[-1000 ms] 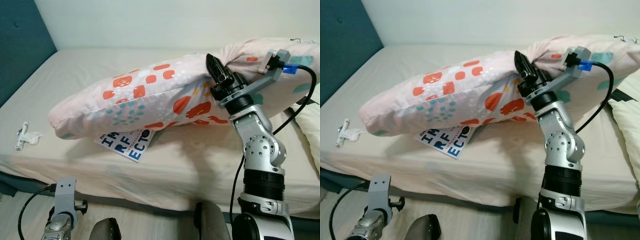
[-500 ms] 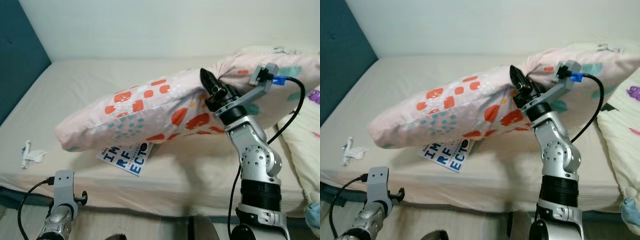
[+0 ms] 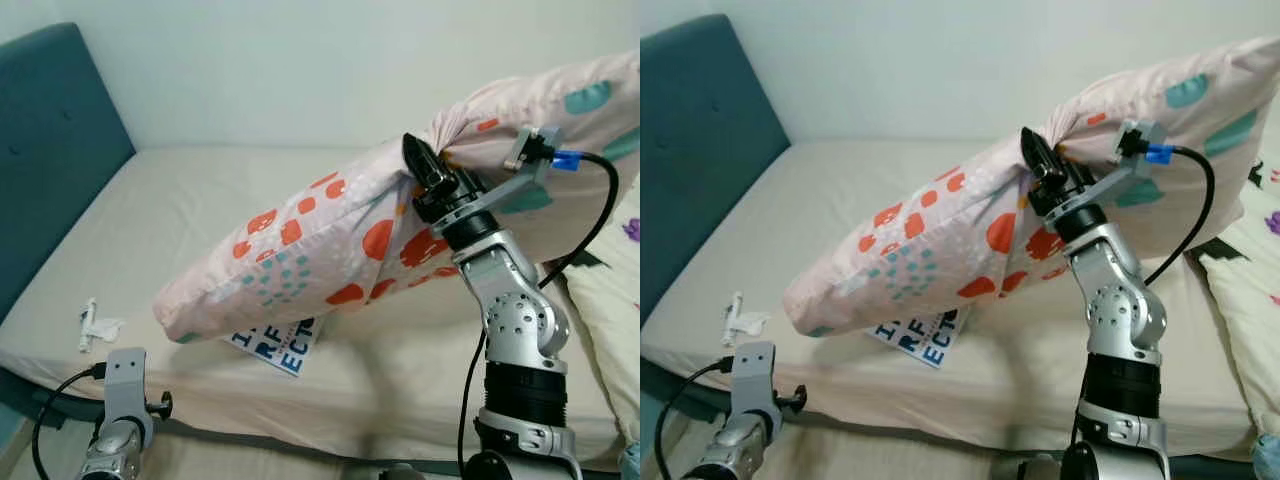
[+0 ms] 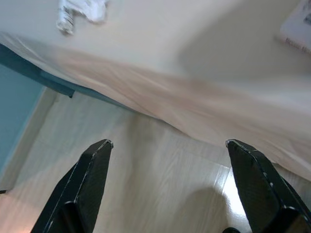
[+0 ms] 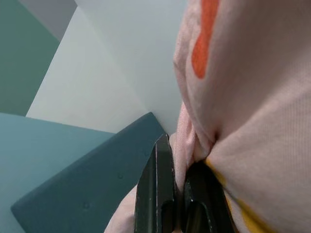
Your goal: Clean up the room
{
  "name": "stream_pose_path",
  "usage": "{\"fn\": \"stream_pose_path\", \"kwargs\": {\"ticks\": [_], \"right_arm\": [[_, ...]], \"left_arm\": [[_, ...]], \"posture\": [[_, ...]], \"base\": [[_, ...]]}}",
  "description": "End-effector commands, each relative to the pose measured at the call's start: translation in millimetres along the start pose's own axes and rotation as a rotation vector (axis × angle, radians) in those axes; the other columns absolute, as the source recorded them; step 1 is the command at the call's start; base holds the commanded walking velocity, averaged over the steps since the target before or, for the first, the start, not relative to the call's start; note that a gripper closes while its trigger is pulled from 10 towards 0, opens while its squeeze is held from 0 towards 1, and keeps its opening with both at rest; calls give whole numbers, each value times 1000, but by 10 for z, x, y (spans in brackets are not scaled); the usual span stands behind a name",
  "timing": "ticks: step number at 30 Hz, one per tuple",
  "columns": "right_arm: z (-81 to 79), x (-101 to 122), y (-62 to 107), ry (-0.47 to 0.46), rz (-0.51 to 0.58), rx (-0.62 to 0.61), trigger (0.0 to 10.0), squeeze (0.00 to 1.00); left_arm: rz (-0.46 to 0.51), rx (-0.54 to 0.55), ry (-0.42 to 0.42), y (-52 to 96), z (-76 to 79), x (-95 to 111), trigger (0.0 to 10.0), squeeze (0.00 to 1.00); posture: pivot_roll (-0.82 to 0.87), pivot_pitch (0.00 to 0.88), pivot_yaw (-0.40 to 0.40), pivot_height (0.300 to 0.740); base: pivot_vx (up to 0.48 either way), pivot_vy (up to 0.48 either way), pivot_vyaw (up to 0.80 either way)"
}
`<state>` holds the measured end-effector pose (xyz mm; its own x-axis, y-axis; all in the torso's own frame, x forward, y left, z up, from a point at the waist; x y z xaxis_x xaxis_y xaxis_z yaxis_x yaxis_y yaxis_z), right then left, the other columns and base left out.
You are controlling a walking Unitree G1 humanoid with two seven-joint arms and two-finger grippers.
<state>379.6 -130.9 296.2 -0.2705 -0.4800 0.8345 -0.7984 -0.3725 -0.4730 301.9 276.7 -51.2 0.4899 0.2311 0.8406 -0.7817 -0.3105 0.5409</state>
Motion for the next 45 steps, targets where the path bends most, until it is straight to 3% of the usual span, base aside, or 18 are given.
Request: {"fn": "stream_pose_path", "kwargs": {"ticks": [1, 16, 17, 22, 29, 38, 45], "right_arm": [[-224, 161, -47, 3, 66, 85, 0, 0], [-210, 113, -78, 21, 47, 80, 0, 0], [-213, 100, -76, 24, 45, 83, 10000, 0], [-229, 69, -67, 27, 41, 91, 10000, 0], [-420, -112, -29, 84, -37, 187, 10000, 0], [-459, -71, -27, 67, -10, 199, 10000, 0], [-519, -21, -30, 42, 23, 221, 10000, 0]], "left_arm": [[-30, 16, -2, 20, -66, -91, 10000, 0], [-25, 16, 7, 14, -54, -70, 10000, 0], [-25, 15, 9, 14, -50, -72, 10000, 0], [-27, 11, 13, 15, -36, -80, 10000, 0], [-70, -13, 53, 56, 4, -241, 10000, 0], [-151, 28, 70, 131, -74, -502, 10000, 0], [-184, 51, 53, 157, -119, -585, 10000, 0]], "posture": [[-41, 69, 57, 715], [-40, 58, 48, 740], [-41, 55, 46, 740], [-42, 53, 45, 740], [-45, 55, 44, 740], [-50, 52, 45, 740], [-50, 51, 45, 740]], "base": [[0, 0, 0], [0, 0, 0], [0, 0, 0], [0, 0, 0], [0, 0, 800], [0, 0, 800], [-246, 0, 797]]}}
Point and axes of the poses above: a point about 5 cm out from each wrist's last joint towards the gripper, its own y axis pointing back from the gripper into the wrist, its own x axis along the axis of the wrist's last joint, z = x × y, the point moved 6 cm from there along -y, pointing out of the wrist towards the gripper, and after that the axes turned 10 degrees about y, right-handed, at the moved point
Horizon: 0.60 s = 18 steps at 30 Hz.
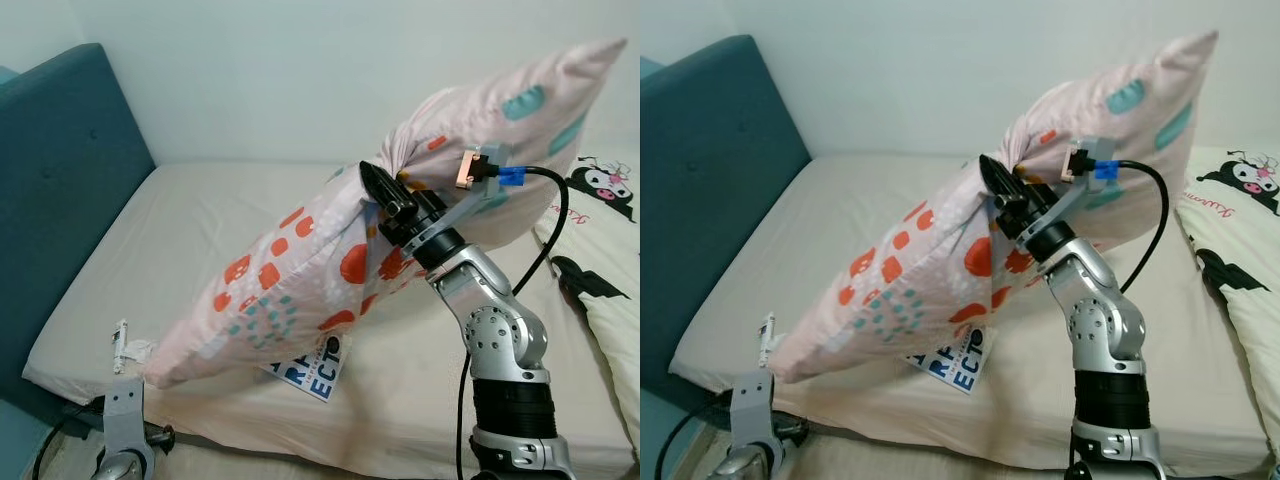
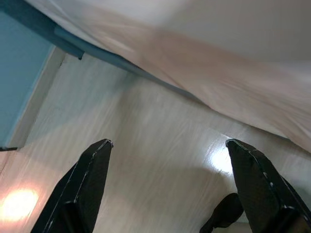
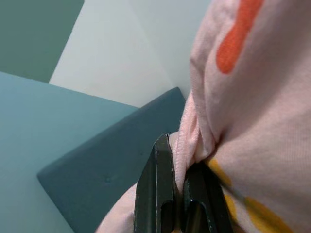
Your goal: Clean up the room
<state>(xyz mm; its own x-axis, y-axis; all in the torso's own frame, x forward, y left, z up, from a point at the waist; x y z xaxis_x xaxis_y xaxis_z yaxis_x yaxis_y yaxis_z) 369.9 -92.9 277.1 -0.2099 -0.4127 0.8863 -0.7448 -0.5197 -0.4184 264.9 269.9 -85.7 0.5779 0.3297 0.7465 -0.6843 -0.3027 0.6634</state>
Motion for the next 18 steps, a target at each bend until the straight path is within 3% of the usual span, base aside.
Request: {"fn": "stream_pose_path", "kwargs": {"ticks": [1, 6, 12, 18], "right_arm": [[-202, 306, -54, 26, 123, 86, 10000, 0], [-270, 294, -60, 14, 126, 111, 10000, 0], [-315, 260, -62, 6, 120, 125, 10000, 0], [-337, 90, -66, 9, 59, 115, 10000, 0]], "left_arm": [[-32, 14, -4, 16, -36, -100, 10000, 0], [-32, 20, -8, 18, -54, -104, 10000, 0], [-29, 20, -11, 19, -57, -101, 10000, 0], [-20, 10, -25, 18, -43, -85, 10000, 0]], "posture": [[-50, 51, 45, 740], [-51, 50, 46, 740], [-50, 52, 47, 740], [-50, 54, 50, 740]], "base": [[-431, 0, 800], [-434, 0, 794], [0, 0, 800], [0, 0, 800]]}}
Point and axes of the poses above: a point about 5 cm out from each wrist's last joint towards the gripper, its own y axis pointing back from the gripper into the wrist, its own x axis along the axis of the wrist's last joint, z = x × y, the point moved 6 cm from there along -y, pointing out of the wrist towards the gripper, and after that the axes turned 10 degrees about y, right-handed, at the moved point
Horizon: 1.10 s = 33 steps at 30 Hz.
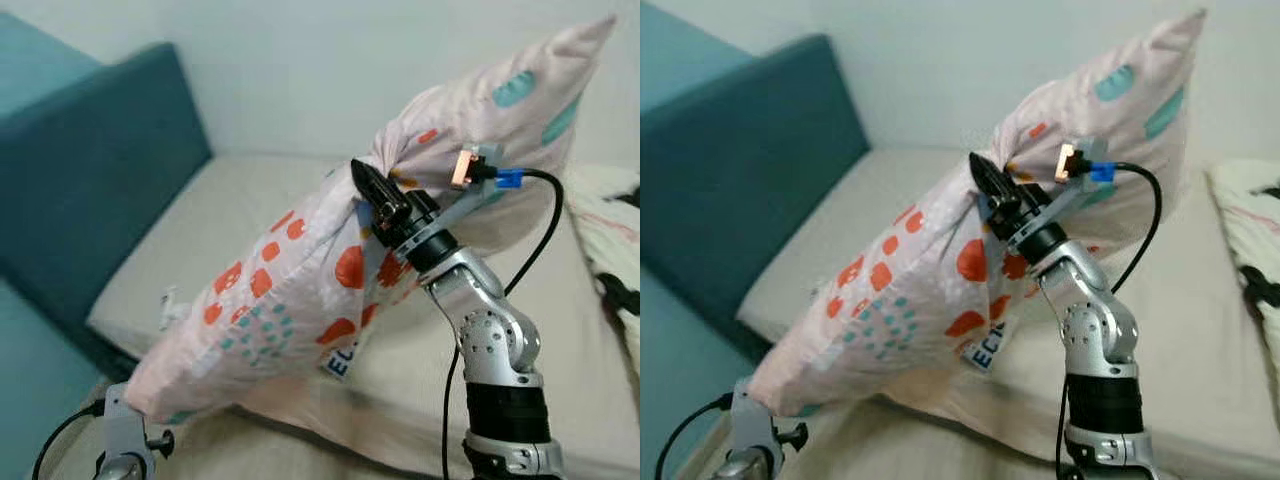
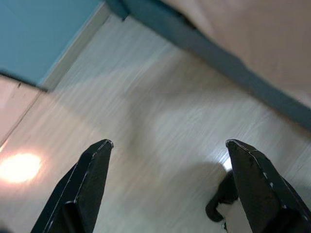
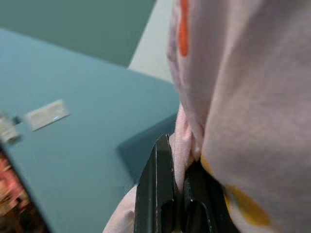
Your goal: Clean up the room
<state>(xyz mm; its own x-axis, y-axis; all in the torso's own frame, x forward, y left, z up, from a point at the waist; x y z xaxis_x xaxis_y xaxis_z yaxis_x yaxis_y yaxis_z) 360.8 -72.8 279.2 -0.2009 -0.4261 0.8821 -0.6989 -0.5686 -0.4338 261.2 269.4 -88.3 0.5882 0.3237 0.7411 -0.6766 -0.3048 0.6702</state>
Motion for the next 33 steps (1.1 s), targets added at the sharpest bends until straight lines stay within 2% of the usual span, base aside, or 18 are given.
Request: {"fn": "stream_pose_path", "kwargs": {"ticks": [1, 9, 11, 23, 33], "right_arm": [[-101, 72, -25, 29, 33, 32, 10000, 0], [-59, -67, -3, 30, -15, 4, 10000, 0], [-19, -181, 27, 29, -51, -21, 10000, 0], [40, -271, 64, 39, -83, -55, 10000, 0], [181, -443, 107, 96, -157, -127, 10000, 0]], "left_arm": [[-10, 2, -20, 9, -26, -40, 10000, 0], [-10, -4, -28, 9, -15, -44, 10000, 0], [-15, -9, -35, 11, 5, -60, 10000, 0], [-16, -28, -49, 11, 56, -62, 10000, 0], [-5, -53, -55, 4, 136, -27, 10000, 0]], "posture": [[-52, 55, 49, 740], [-51, 57, 49, 740], [-51, 58, 49, 740], [-54, 58, 47, 740], [-55, 50, 43, 740]], "base": [[0, 0, 794], [0, 0, 794], [0, 0, 794], [0, 0, 794], [0, 0, 794]]}}
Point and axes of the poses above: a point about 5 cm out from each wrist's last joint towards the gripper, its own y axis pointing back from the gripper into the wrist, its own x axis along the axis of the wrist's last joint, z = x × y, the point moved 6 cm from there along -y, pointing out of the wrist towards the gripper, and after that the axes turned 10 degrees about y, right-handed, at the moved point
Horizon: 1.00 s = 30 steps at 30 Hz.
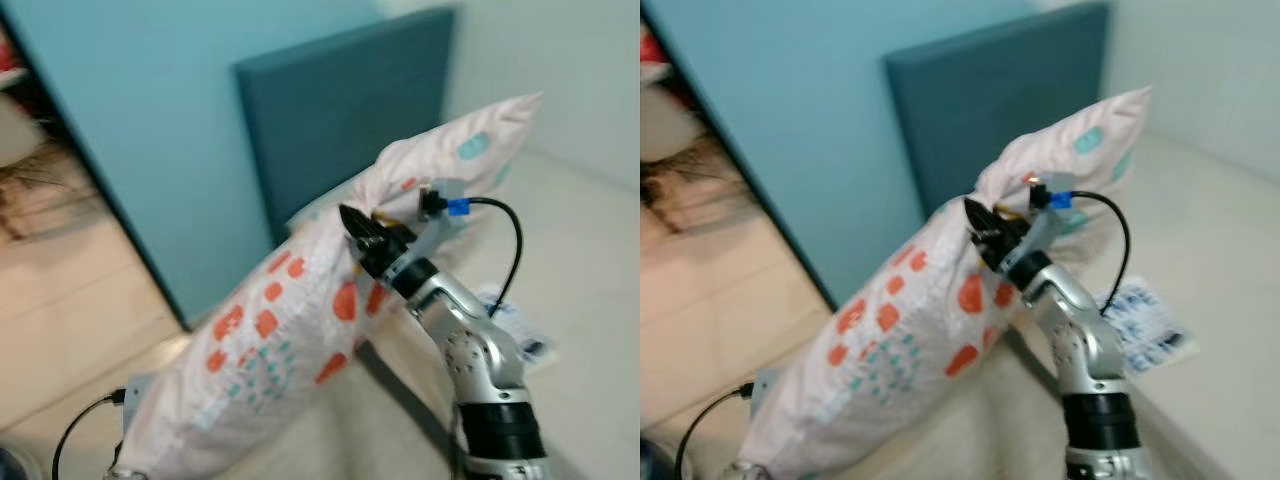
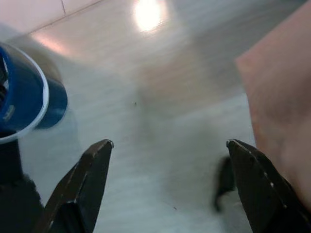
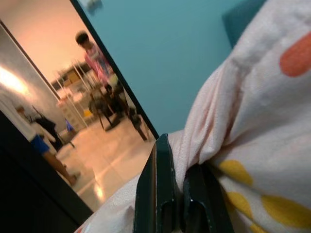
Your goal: Clean up the room
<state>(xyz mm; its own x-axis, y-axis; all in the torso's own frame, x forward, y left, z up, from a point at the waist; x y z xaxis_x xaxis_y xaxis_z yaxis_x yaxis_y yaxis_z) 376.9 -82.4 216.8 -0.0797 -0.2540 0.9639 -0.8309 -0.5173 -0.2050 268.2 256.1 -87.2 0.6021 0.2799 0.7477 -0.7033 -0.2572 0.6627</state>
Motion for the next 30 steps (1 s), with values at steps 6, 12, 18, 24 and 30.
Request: {"fn": "stream_pose_path", "kwargs": {"ticks": [6, 12, 18, 24, 30], "right_arm": [[3, 81, -75, 58, 37, -39, 10000, 0], [179, -82, -62, 72, -28, -132, 10000, 0], [220, -129, -46, 67, -38, -161, 10000, 0], [331, -87, -24, 65, -22, -210, 10000, 0], [346, -62, -39, 63, -10, -219, 10000, 0]], "left_arm": [[-10, -8, -12, 2, 11, -23, 10000, 0], [-30, -32, -25, 12, 58, -86, 10000, 0], [-45, -40, -35, 24, 78, -145, 10000, 0], [-48, -56, -51, 26, 114, -156, 10000, 0], [-46, -62, -58, 24, 127, -146, 10000, 0]], "posture": [[-55, 54, 44, 740], [-53, 56, 45, 740], [-56, 58, 46, 740], [-57, 58, 48, 740], [-59, 57, 48, 740]], "base": [[0, 0, 751], [40, 0, 90], [260, 0, 0], [287, 0, 0], [309, 0, 0]]}}
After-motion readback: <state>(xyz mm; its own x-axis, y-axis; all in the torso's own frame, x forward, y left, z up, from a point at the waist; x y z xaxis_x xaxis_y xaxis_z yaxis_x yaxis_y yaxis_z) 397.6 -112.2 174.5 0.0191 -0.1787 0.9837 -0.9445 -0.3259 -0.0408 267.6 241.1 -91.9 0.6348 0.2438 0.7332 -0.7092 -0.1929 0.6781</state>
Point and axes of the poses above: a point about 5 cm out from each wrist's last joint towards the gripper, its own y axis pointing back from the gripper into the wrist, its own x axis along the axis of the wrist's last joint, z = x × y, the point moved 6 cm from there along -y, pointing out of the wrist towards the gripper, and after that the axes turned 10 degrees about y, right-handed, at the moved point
